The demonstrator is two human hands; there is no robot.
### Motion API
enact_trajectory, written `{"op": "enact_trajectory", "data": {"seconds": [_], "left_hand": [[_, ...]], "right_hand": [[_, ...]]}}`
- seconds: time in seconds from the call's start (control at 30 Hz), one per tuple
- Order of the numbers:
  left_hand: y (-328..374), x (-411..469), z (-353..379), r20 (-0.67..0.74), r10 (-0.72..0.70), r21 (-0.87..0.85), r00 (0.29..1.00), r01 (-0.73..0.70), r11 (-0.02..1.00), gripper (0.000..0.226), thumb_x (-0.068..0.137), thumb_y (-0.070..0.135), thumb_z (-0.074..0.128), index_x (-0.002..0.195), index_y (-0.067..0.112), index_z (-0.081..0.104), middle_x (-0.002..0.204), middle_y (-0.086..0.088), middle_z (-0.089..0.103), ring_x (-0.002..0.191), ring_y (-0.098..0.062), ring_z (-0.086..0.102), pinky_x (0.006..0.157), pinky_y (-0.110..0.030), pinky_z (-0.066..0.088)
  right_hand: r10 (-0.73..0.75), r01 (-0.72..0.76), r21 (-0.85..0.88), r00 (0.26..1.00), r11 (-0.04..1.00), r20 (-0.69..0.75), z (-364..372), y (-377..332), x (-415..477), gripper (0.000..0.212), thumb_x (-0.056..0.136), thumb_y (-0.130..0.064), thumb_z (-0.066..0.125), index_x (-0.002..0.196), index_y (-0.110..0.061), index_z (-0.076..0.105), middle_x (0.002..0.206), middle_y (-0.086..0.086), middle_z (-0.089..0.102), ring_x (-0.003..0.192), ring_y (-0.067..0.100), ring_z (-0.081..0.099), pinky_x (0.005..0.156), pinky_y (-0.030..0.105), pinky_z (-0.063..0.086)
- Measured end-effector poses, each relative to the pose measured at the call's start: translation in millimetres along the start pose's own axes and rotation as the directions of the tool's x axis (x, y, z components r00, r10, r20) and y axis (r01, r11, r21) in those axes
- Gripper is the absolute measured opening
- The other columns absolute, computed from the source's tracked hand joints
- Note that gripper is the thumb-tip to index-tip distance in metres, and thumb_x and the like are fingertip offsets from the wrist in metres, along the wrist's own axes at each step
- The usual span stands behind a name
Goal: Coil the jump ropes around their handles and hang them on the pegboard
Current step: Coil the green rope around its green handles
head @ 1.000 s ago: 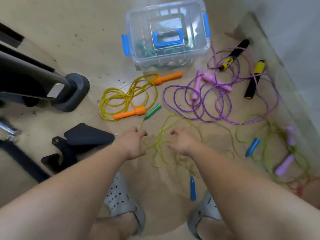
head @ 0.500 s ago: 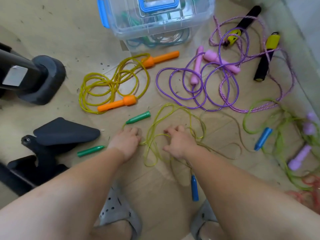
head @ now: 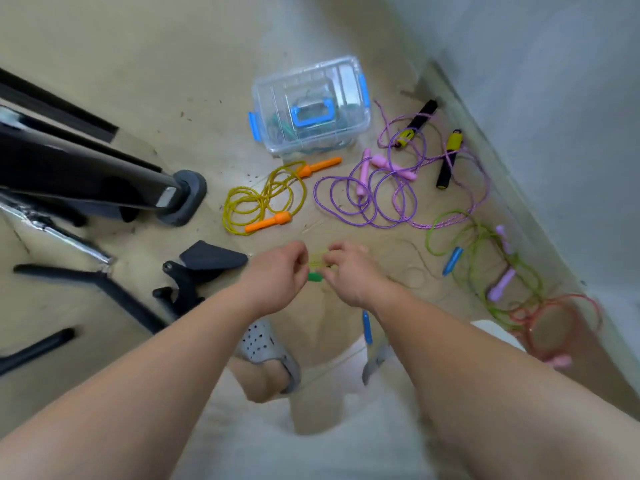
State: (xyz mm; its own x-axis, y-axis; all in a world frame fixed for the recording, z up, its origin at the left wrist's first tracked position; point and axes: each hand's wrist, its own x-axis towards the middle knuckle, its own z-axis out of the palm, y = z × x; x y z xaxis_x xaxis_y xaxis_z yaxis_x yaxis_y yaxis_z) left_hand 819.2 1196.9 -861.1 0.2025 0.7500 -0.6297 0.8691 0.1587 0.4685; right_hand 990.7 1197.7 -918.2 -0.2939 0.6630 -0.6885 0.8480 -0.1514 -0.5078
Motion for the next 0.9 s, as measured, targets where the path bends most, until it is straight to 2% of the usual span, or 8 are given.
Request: {"op": "enact_trajectory", "data": {"seconds": [0.13, 0.27, 0.37, 0.5, 0.6, 0.7, 0.83, 0.9], "left_hand": [[76, -96, -87, -0.104, -0.045, 0.057, 0.994, 0.052, 0.997, 0.005, 0.094, 0.025, 0.061, 0.098, 0.027, 0.059, 0.080, 0.007, 0.058, 0.082, -0.023, 0.057, 0.064, -0.034, 0.038], [164, -179, -160, -0.164, 0.025, 0.131, 0.986, -0.003, 0.991, 0.010, 0.092, 0.029, 0.066, 0.101, 0.026, 0.069, 0.082, 0.009, 0.055, 0.096, -0.022, 0.060, 0.068, -0.030, 0.034], [224, -230, -201, -0.300, 0.092, 0.156, 0.949, -0.046, 0.987, 0.011, 0.090, 0.029, 0.069, 0.085, 0.020, 0.070, 0.078, 0.000, 0.063, 0.089, -0.029, 0.060, 0.065, -0.032, 0.034], [274, -275, -237, -0.447, 0.132, 0.186, 0.885, -0.052, 0.981, 0.033, 0.088, 0.039, 0.065, 0.069, 0.012, 0.065, 0.071, -0.007, 0.065, 0.080, -0.036, 0.056, 0.067, -0.040, 0.045], [302, -296, -252, -0.511, 0.175, 0.089, 0.842, -0.151, 0.985, 0.042, 0.084, 0.048, 0.050, 0.069, 0.011, 0.062, 0.076, -0.006, 0.064, 0.080, -0.035, 0.057, 0.072, -0.045, 0.048], [330, -311, -248, -0.523, 0.170, -0.056, 0.835, -0.233, 0.971, 0.032, 0.094, 0.034, 0.058, 0.079, 0.006, 0.062, 0.091, -0.011, 0.067, 0.088, -0.028, 0.058, 0.079, -0.043, 0.046], [359, -326, -237, -0.431, 0.179, -0.183, 0.885, -0.280, 0.942, 0.023, 0.100, 0.027, 0.060, 0.081, 0.015, 0.059, 0.073, -0.002, 0.063, 0.066, -0.016, 0.051, 0.061, -0.027, 0.039], [373, -331, -236, -0.364, 0.218, -0.193, 0.906, -0.303, 0.933, 0.025, 0.102, 0.027, 0.057, 0.080, 0.014, 0.055, 0.069, -0.001, 0.063, 0.061, -0.016, 0.054, 0.059, -0.028, 0.040]], "right_hand": [[-0.047, 0.047, -0.011, 0.995, 0.999, -0.083, -87, -37, -118, 0.025, 0.097, -0.041, 0.060, 0.108, -0.022, 0.073, 0.132, -0.002, 0.055, 0.123, 0.027, 0.043, 0.105, 0.033, 0.037], [-0.133, 0.131, -0.028, 0.961, 0.991, -0.243, -170, -69, -237, 0.020, 0.094, -0.037, 0.065, 0.092, -0.019, 0.071, 0.107, -0.002, 0.064, 0.106, 0.027, 0.055, 0.082, 0.030, 0.034], [-0.149, 0.214, 0.145, 0.920, 0.966, -0.364, -231, -94, -322, 0.023, 0.092, -0.037, 0.062, 0.077, -0.019, 0.064, 0.078, -0.005, 0.059, 0.083, 0.022, 0.057, 0.075, 0.037, 0.043], [-0.118, 0.326, 0.349, 0.856, 0.878, -0.503, -311, -117, -424, 0.027, 0.098, -0.027, 0.062, 0.073, -0.016, 0.056, 0.063, 0.005, 0.052, 0.063, 0.018, 0.050, 0.063, 0.038, 0.040], [-0.134, 0.425, 0.370, 0.786, 0.826, -0.604, -358, -121, -488, 0.023, 0.097, -0.023, 0.065, 0.075, -0.020, 0.061, 0.057, -0.008, 0.041, 0.057, 0.009, 0.040, 0.056, 0.029, 0.034], [-0.140, 0.477, 0.368, 0.741, 0.798, -0.657, -380, -112, -535, 0.022, 0.096, -0.017, 0.068, 0.074, -0.023, 0.066, 0.053, -0.015, 0.043, 0.053, 0.003, 0.037, 0.054, 0.018, 0.032], [-0.036, 0.504, 0.427, 0.676, 0.751, -0.736, -375, -96, -581, 0.019, 0.093, -0.025, 0.070, 0.075, -0.023, 0.069, 0.060, 0.003, 0.048, 0.061, 0.014, 0.045, 0.060, 0.047, 0.045], [0.042, 0.488, 0.455, 0.647, 0.745, -0.761, -365, -91, -598, 0.018, 0.092, -0.028, 0.069, 0.077, -0.019, 0.069, 0.068, 0.018, 0.050, 0.064, 0.017, 0.047, 0.062, 0.051, 0.048]]}}
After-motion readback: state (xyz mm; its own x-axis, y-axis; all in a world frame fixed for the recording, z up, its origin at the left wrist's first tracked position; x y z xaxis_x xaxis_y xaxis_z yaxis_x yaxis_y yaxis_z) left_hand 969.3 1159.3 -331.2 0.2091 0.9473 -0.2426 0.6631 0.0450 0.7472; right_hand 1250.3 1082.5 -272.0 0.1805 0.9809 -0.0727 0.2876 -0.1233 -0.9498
